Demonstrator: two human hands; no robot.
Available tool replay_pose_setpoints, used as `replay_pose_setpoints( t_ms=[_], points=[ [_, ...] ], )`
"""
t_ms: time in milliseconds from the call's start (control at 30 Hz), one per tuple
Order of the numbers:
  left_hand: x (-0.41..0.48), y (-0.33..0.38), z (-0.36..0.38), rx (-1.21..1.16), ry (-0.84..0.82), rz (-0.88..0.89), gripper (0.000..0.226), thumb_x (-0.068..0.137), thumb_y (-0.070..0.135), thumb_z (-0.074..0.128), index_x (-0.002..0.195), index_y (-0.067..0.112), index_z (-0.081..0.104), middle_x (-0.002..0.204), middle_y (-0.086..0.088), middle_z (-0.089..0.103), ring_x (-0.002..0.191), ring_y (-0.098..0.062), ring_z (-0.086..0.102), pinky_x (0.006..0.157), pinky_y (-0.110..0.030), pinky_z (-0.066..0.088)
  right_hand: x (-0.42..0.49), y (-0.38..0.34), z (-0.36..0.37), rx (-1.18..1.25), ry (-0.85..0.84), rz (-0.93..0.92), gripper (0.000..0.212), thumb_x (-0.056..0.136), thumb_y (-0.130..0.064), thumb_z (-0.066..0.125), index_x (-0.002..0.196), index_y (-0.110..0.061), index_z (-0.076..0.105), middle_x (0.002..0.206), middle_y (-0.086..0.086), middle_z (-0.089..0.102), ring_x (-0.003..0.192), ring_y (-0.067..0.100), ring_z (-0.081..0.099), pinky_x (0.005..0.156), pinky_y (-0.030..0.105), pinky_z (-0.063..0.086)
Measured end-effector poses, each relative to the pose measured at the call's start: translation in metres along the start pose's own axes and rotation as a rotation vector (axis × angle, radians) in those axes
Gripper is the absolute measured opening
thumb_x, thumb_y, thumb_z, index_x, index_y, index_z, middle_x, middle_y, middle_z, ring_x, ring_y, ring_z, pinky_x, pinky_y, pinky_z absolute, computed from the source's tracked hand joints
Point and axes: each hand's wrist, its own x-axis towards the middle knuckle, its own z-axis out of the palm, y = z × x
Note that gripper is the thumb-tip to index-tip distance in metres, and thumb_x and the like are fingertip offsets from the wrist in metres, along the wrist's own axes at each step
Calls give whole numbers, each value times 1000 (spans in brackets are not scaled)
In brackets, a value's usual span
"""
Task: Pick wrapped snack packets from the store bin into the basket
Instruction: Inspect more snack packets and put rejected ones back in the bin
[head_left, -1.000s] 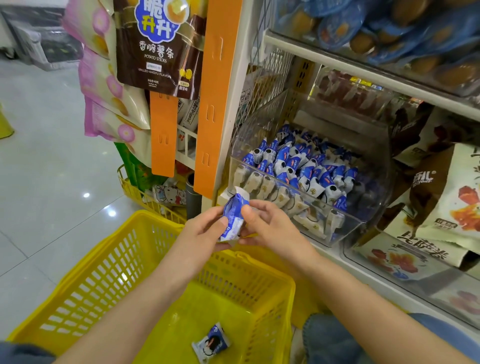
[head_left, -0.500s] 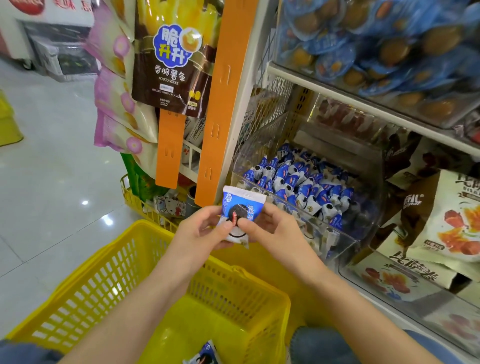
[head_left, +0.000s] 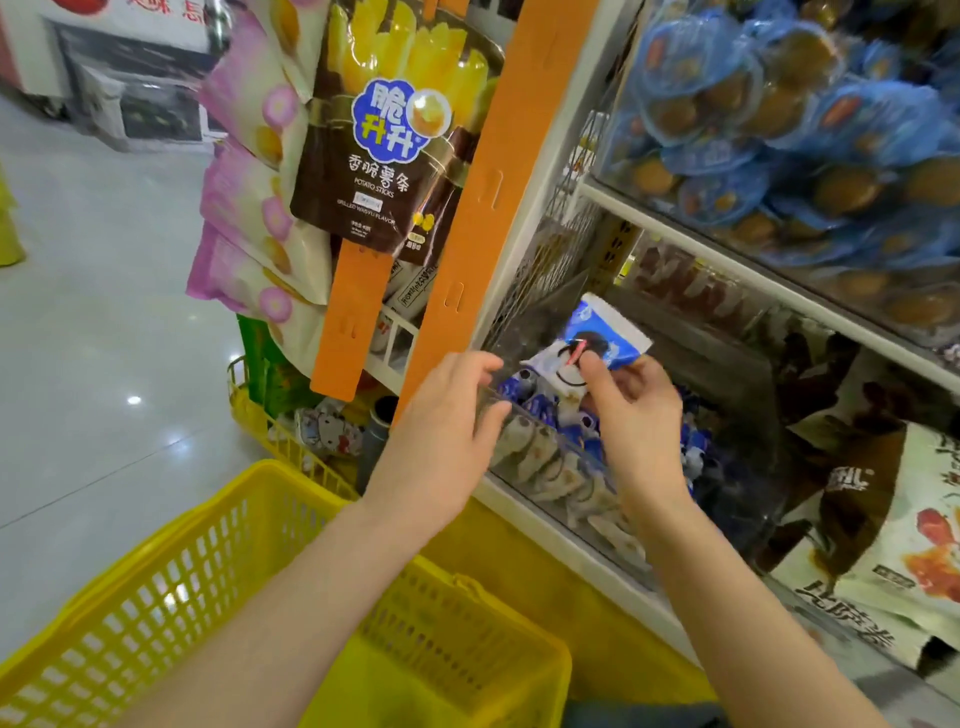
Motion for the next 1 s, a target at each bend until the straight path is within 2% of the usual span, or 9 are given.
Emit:
replay_pose_setpoints(
  t_ms=[100,167,333,433,533,633,767,833,1000],
  points=[
    [16,2,14,190,-129,168,32,96,31,46,127,22,44,121,7,49,111,-8,44,90,-20,32,56,7,-5,-157,149,-14,24,86,-25,64,93,-4,55,81,5,60,70,12,55,55,9,41],
    [23,-2,24,332,-223,271,30,98,34,39,124,20,46,119,3,51,111,-14,46,93,-25,30,87,16,-2,-323,157,-13,23,87,-24,63,96,-4,59,85,11,64,76,18,56,58,17,38],
    [28,-16,29,442,-285,376,39,99,41,28,100,19,60,96,4,63,94,-16,55,94,-29,34,130,46,14,-575,-46,20,39,91,-35,56,114,-3,55,109,14,64,102,29,59,69,22,33],
    [29,-20,32,443,-247,402,42,97,39,27,92,18,63,88,4,64,86,-16,58,90,-31,40,146,53,16,-586,-165,169,35,89,-38,57,104,-6,55,94,10,65,89,27,63,63,29,48],
    [29,-21,36,460,-203,422,43,97,38,26,89,18,64,84,4,64,82,-16,60,87,-32,45,157,49,8,-471,-211,232,21,87,-28,62,87,-11,50,74,0,58,64,12,59,52,15,53],
    [29,-22,38,471,-157,439,42,96,36,27,85,19,64,81,5,64,80,-16,59,85,-31,46,164,52,6,-541,-196,152,22,86,-30,63,72,-20,49,84,4,59,78,20,60,75,31,52],
    [28,-23,39,479,-116,465,41,95,35,27,84,21,64,80,6,64,78,-15,60,84,-30,48,163,53,15,-629,-158,139,27,87,-34,61,99,-10,56,98,5,62,94,23,59,86,34,46],
    [29,-24,40,483,-101,474,42,95,35,27,84,21,64,79,6,64,77,-14,60,84,-30,49,160,52,18,-609,-198,205,23,86,-31,63,91,-10,56,104,14,67,95,27,65,90,40,50],
    [30,-25,42,490,-94,480,43,95,36,24,86,22,64,80,7,63,78,-14,59,84,-31,49,164,47,16,-733,-320,271,34,82,-33,68,97,-4,61,78,7,66,64,15,65,52,19,54]
  ],
)
